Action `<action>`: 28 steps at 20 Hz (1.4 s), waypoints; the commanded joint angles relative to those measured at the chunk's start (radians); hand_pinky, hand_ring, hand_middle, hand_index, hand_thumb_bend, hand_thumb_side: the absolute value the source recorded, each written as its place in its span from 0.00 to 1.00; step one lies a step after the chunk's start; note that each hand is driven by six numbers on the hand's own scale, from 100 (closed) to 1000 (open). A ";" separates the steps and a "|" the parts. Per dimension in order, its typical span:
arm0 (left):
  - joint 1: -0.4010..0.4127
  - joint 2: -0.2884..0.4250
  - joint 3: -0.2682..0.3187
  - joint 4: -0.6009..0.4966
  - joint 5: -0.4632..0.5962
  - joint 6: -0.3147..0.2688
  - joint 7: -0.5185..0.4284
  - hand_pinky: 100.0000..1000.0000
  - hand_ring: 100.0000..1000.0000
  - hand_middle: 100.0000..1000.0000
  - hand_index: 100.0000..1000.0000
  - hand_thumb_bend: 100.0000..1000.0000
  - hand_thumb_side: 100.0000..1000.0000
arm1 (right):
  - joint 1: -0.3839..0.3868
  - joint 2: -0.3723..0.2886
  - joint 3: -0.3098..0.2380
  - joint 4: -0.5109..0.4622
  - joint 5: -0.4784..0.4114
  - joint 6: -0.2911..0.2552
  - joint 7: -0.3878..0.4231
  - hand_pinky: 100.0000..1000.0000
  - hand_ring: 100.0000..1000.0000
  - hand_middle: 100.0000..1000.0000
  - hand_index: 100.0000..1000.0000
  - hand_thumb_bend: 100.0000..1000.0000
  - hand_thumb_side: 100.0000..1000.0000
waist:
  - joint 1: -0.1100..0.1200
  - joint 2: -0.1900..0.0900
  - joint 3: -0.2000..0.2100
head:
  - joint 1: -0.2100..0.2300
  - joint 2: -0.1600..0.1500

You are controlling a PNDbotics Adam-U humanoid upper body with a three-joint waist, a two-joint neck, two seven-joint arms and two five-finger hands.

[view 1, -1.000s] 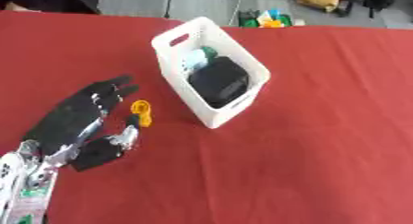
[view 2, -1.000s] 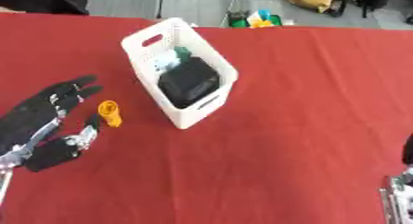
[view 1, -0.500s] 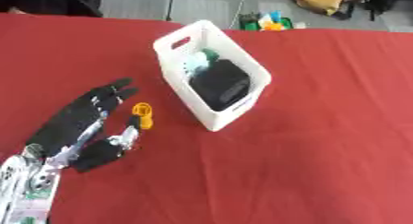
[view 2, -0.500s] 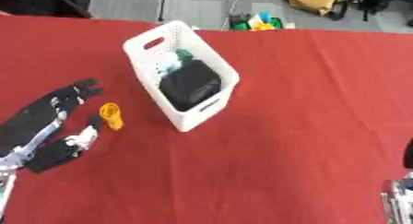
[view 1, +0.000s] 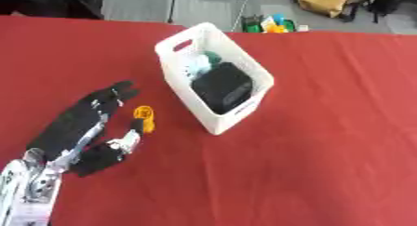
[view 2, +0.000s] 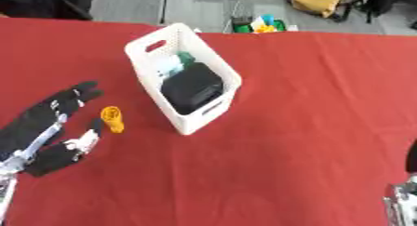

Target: Pick up objects on the table and place them in the box.

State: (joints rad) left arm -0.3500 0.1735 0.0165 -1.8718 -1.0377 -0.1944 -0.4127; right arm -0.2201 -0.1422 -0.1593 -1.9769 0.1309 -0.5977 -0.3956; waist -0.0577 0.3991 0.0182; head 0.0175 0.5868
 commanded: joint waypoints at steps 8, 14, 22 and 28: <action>-0.060 0.083 0.000 0.009 0.146 0.039 -0.216 1.00 1.00 1.00 1.00 0.00 1.00 | -0.001 -0.012 0.004 -0.023 -0.007 0.004 0.014 0.73 0.72 0.59 0.71 0.00 0.98 | 0.014 -0.023 -0.001 | 0.000 -0.005; -0.089 0.133 0.005 -0.007 0.197 0.048 -0.312 1.00 1.00 1.00 1.00 0.02 1.00 | 0.001 -0.015 0.007 -0.023 -0.012 0.005 0.020 0.73 0.72 0.59 0.71 0.00 0.98 | 0.019 -0.027 -0.002 | 0.003 -0.007; -0.100 0.145 0.010 -0.023 0.199 0.028 -0.278 1.00 1.00 1.00 1.00 0.00 1.00 | 0.001 -0.015 0.012 -0.023 -0.019 0.006 0.032 0.73 0.72 0.60 0.72 0.00 0.98 | 0.020 -0.026 -0.002 | 0.005 -0.012; -0.116 0.172 0.011 -0.021 0.172 0.015 -0.257 1.00 1.00 1.00 1.00 0.00 1.00 | 0.001 -0.014 0.014 -0.023 -0.019 0.010 0.039 0.73 0.72 0.60 0.72 0.00 0.98 | 0.022 -0.025 -0.002 | 0.007 -0.013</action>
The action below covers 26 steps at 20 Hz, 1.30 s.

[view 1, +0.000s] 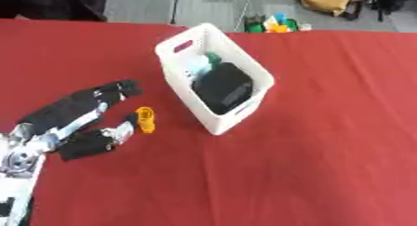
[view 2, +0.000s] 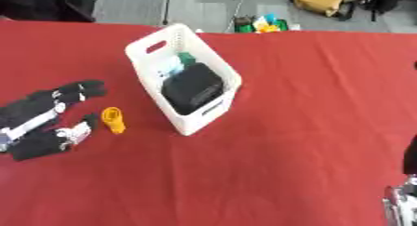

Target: Pick up objects on the table and place them in the box.

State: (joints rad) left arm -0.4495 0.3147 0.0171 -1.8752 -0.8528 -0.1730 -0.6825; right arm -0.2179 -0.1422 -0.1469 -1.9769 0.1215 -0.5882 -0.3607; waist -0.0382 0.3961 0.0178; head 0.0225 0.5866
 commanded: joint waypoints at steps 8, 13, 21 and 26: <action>-0.023 0.031 0.003 0.031 0.072 -0.021 0.105 1.00 1.00 1.00 1.00 0.11 1.00 | 0.000 -0.010 0.001 -0.023 -0.008 0.005 0.009 0.73 0.72 0.60 0.72 0.00 0.98 | 0.006 -0.018 -0.006 | 0.005 -0.016; -0.021 0.028 0.004 0.092 0.178 -0.023 0.217 1.00 1.00 1.00 1.00 0.23 1.00 | -0.001 -0.008 0.001 -0.023 -0.009 0.008 0.012 0.73 0.72 0.60 0.72 0.00 0.99 | 0.006 -0.015 -0.007 | 0.006 -0.020; -0.032 0.026 -0.014 0.150 0.238 -0.004 0.181 1.00 1.00 1.00 1.00 0.30 1.00 | 0.001 -0.006 0.002 -0.023 -0.012 0.006 0.016 0.72 0.72 0.60 0.72 0.00 0.99 | 0.003 -0.012 -0.009 | 0.009 -0.025; -0.044 0.031 -0.010 0.152 0.259 0.017 0.109 1.00 1.00 1.00 1.00 0.29 1.00 | 0.001 -0.005 0.003 -0.023 -0.016 0.008 0.021 0.72 0.72 0.60 0.72 0.00 0.99 | 0.003 -0.013 -0.008 | 0.010 -0.027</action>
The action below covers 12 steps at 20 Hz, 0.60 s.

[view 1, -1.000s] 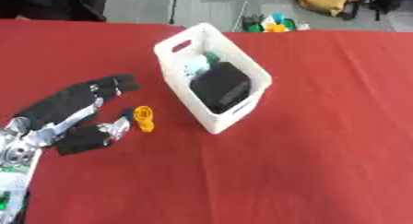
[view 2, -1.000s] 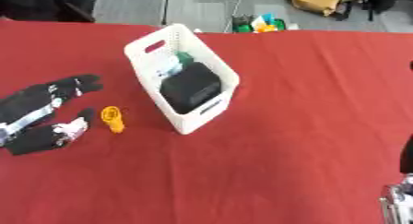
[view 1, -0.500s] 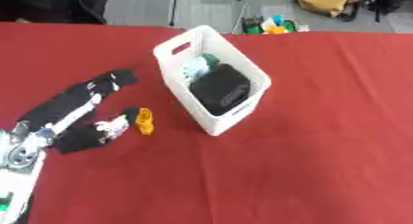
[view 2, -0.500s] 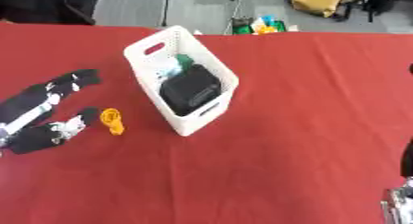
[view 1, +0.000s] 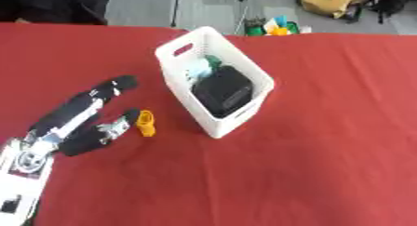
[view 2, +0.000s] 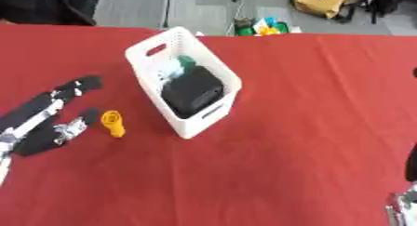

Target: Pick up objects on the table and place them in the box.

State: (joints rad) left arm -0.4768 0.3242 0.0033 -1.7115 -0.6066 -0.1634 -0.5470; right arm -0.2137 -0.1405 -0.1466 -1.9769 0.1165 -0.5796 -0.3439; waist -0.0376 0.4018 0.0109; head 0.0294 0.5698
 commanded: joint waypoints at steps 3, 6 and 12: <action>-0.019 0.010 0.009 -0.011 0.025 0.018 -0.017 1.00 1.00 1.00 1.00 0.34 1.00 | -0.002 -0.005 0.003 -0.023 -0.012 0.000 0.006 0.72 0.72 0.60 0.72 0.00 0.99 | 0.001 -0.017 -0.002 | 0.004 -0.013; -0.021 -0.001 0.008 -0.010 0.049 0.003 0.021 1.00 1.00 1.00 1.00 0.32 1.00 | -0.003 -0.004 0.004 -0.023 -0.014 0.002 0.009 0.72 0.72 0.60 0.72 0.00 0.99 | 0.000 -0.016 -0.002 | 0.005 -0.017; -0.021 -0.005 -0.003 0.015 0.034 -0.016 0.021 1.00 1.00 1.00 1.00 0.10 1.00 | -0.003 -0.002 0.005 -0.023 -0.017 0.002 0.014 0.72 0.71 0.59 0.72 0.00 1.00 | -0.001 -0.013 -0.005 | 0.006 -0.021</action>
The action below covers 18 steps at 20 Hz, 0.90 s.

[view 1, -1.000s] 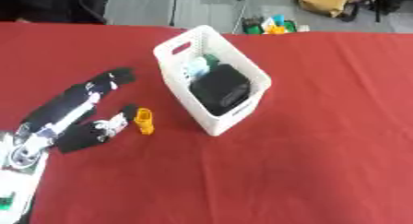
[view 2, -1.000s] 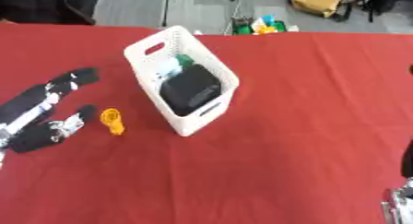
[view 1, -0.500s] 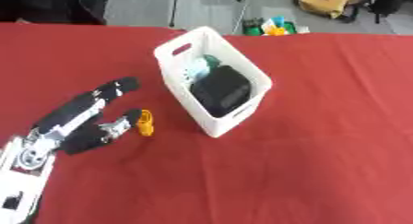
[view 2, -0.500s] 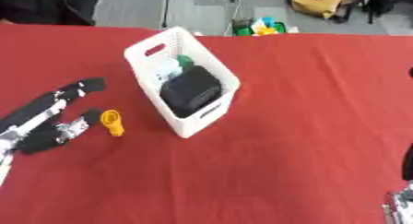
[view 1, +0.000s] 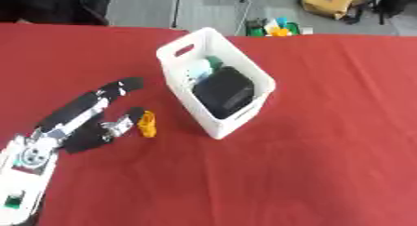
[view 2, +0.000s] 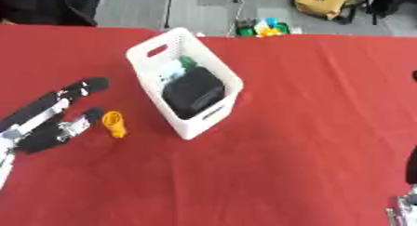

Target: Pick up objects on the table and place them in the box.

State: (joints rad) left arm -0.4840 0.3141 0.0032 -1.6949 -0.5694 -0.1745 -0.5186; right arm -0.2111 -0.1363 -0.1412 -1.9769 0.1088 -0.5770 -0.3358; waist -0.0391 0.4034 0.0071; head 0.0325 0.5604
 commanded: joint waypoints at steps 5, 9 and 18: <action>-0.017 0.001 -0.008 0.013 0.013 0.005 -0.034 1.00 1.00 1.00 1.00 0.17 1.00 | -0.006 -0.005 0.000 -0.023 -0.010 0.001 0.010 0.72 0.71 0.59 0.72 0.00 1.00 | 0.001 -0.013 -0.003 | 0.002 -0.014; -0.019 -0.001 -0.014 0.024 -0.004 0.004 -0.042 1.00 1.00 1.00 1.00 0.16 1.00 | -0.007 -0.005 0.000 -0.023 -0.011 0.002 0.012 0.72 0.71 0.60 0.72 0.00 1.00 | 0.001 -0.012 -0.004 | 0.002 -0.016; -0.023 -0.003 -0.021 0.044 -0.060 -0.006 -0.043 1.00 1.00 1.00 1.00 0.14 1.00 | -0.008 -0.004 0.003 -0.023 -0.015 0.003 0.018 0.72 0.71 0.60 0.72 0.00 1.00 | -0.001 -0.012 -0.003 | 0.003 -0.017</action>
State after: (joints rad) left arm -0.4927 0.3055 -0.0162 -1.6414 -0.6182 -0.1776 -0.5640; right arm -0.2112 -0.1352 -0.1405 -1.9769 0.1004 -0.5730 -0.3231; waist -0.0402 0.4083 0.0048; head 0.0325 0.5527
